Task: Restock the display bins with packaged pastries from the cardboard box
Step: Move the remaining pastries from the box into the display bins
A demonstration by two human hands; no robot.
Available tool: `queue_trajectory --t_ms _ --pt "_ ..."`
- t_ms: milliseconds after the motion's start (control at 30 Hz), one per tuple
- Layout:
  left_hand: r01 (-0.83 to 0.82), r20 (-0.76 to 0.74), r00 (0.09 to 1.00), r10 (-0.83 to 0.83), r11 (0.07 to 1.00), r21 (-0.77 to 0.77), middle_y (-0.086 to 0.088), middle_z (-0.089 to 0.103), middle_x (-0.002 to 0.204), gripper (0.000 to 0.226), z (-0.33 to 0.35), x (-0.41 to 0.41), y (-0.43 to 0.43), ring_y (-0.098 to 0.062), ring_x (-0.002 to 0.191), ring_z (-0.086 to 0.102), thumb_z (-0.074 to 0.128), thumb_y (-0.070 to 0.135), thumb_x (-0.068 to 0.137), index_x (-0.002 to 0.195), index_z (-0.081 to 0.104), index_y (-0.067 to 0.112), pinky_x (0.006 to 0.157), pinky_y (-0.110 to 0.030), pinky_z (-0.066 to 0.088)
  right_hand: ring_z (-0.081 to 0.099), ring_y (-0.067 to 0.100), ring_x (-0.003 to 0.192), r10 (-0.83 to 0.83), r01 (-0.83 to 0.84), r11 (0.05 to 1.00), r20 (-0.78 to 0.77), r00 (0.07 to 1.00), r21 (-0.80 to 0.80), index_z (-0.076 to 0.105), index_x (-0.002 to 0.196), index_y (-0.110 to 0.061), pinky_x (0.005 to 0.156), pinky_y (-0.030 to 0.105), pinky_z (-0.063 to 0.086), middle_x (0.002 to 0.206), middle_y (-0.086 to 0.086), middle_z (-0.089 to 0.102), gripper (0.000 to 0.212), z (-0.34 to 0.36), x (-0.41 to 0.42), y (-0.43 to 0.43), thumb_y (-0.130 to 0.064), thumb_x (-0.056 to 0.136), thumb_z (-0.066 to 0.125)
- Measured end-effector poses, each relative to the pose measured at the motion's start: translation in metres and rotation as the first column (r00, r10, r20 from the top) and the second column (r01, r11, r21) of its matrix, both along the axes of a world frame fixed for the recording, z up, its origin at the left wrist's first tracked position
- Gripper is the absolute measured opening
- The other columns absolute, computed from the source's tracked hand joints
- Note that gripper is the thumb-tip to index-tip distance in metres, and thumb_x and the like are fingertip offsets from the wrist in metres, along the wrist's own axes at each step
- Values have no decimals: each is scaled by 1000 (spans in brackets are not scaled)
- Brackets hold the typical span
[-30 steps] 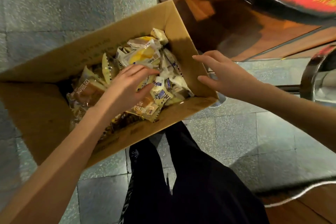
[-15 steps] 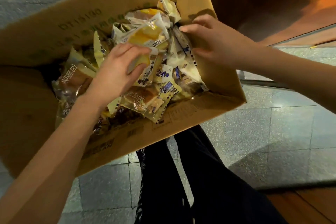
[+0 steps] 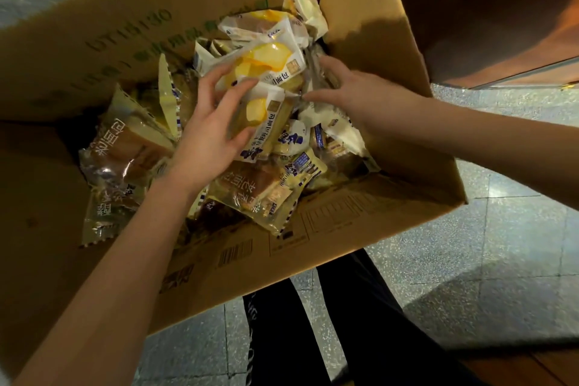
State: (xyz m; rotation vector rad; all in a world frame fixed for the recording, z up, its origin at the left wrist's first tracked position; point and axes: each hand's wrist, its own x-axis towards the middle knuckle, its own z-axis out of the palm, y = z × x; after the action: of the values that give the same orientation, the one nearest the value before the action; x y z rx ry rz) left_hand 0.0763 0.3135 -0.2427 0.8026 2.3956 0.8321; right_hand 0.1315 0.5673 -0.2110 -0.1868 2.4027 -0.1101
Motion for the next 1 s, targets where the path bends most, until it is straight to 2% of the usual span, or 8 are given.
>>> queue_trajectory --t_ms 67,133,367,533,700,800,900,1000 --pt "-24 55 998 25 1000 -11 -4 29 149 65 1 -2 5 -12 127 38 68 13 89 145 40 28 105 -24 35 47 19 75 -16 15 999 -22 1000 -29 33 149 -26 52 26 37 161 8 -2 81 -4 -2 1 16 82 51" --pt "-20 103 994 23 1000 -22 -2 41 141 65 -3 -4 10 -16 124 44 66 14 91 146 39 33 103 -29 38 55 27 78 -36 32 998 -75 997 -58 43 142 -17 60 34 47 159 8 11 64 -7 -5 1 13 86 51" --pt "-98 197 976 89 995 34 4 50 140 63 -13 -4 15 0 121 43 66 9 91 143 44 36 97 -6 33 59 37 89 -48 5 988 -278 960 -153 64 110 1 65 36 40 113 14 55 29 -12 -10 6 10 88 48" --pt "-103 224 971 87 993 62 -1 56 133 60 -3 -5 11 -25 109 53 66 5 90 140 47 33 95 -37 47 66 32 77 17 -200 920 -473 881 -338 71 95 2 62 38 56 98 15 65 22 -7 -2 7 12 81 58" --pt "-251 280 937 211 961 115 0 59 97 59 6 -5 -3 -16 77 55 66 4 91 135 48 39 69 -42 52 69 26 82 -145 -321 809 -696 703 -492 73 99 4 76 32 58 98 18 69 15 2 23 -4 0 88 63" --pt "-340 339 898 280 931 130 -10 62 107 60 8 -3 -12 -35 95 59 65 4 91 134 47 43 81 -54 54 68 25 91 -309 -264 756 -682 664 -599 72 105 3 81 30 56 101 18 68 16 1 32 -11 -2 91 66" --pt "-356 366 883 294 928 113 10 59 109 58 10 -1 -16 -26 101 60 64 3 91 138 47 35 85 -48 54 66 23 95 -373 -133 767 -605 703 -628 72 108 -1 82 31 56 102 16 68 20 2 34 -15 -11 96 61" --pt "-352 357 887 293 930 111 17 58 104 57 12 -4 -14 -5 92 62 64 3 91 138 47 33 83 -34 57 62 14 72 -456 62 784 -505 733 -618 75 89 -3 61 28 53 83 8 68 26 2 39 -17 -23 95 61"
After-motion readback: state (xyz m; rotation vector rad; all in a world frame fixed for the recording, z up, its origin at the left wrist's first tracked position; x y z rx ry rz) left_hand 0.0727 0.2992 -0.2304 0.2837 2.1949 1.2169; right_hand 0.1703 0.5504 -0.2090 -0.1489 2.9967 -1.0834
